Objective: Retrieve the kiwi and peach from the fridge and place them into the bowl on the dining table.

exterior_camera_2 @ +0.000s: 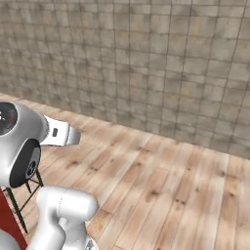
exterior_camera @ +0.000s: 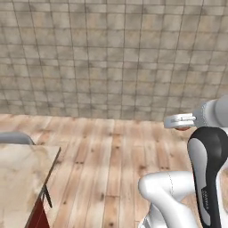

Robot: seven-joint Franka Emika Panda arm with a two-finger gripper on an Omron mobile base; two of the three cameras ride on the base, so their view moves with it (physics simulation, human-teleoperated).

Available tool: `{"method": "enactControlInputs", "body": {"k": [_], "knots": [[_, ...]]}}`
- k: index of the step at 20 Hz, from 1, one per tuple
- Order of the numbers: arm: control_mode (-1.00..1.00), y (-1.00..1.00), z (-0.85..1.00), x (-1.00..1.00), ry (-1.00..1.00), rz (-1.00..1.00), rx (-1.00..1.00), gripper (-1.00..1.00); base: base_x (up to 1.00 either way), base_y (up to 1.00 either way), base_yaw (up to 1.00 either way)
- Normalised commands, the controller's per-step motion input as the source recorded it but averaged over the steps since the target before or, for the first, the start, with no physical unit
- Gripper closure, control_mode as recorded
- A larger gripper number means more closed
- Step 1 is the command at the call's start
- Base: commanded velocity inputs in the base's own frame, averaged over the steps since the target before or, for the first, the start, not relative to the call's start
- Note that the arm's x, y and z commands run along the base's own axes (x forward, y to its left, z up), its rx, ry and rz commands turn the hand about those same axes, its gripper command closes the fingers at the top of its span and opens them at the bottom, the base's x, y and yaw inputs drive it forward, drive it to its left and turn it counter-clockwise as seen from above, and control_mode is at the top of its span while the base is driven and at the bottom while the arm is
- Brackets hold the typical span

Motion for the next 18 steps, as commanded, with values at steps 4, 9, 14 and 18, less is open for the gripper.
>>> {"method": "enactControlInputs", "body": {"k": [4, 9, 14, 18], "knots": [[1.00, 0.00, 0.00, 0.00, 0.00, 0.00, 0.00, 1.00, 1.00, -0.20, 0.62], [1.00, 0.00, 0.00, 0.00, 0.00, 0.00, 0.00, 1.00, 1.00, -0.32, 0.57], [1.00, 0.00, 0.00, 0.00, 0.00, 0.00, 0.00, 1.00, 1.00, -0.44, 0.50], [1.00, 0.00, 0.00, 0.00, 0.00, 0.00, 0.00, 1.00, 1.00, -0.05, 0.58]]}}
